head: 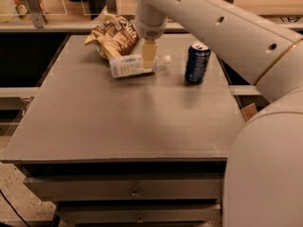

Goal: Move blue plastic bottle near brown chip bag

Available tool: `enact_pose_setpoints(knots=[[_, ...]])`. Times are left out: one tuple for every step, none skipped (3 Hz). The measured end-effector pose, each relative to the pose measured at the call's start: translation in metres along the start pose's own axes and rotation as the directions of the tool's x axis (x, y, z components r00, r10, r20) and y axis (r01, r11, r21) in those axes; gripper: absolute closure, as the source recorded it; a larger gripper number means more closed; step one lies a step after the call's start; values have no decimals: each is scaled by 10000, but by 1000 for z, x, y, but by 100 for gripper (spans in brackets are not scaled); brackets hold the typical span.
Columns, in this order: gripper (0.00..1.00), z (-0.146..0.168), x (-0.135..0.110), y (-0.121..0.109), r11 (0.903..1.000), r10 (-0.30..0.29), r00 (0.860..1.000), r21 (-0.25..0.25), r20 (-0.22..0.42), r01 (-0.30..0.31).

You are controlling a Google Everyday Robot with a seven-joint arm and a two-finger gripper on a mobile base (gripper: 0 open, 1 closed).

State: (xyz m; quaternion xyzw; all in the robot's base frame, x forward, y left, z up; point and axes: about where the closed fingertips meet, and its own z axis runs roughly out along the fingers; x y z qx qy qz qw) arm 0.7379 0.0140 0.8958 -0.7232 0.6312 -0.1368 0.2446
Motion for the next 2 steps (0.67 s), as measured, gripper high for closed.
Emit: enact_pose_setpoints(knots=[[0,-58,7,-22,9980,122,9999,626,115,-129],[0,-65,7,-26,9972,153,9998,735,146,-164]])
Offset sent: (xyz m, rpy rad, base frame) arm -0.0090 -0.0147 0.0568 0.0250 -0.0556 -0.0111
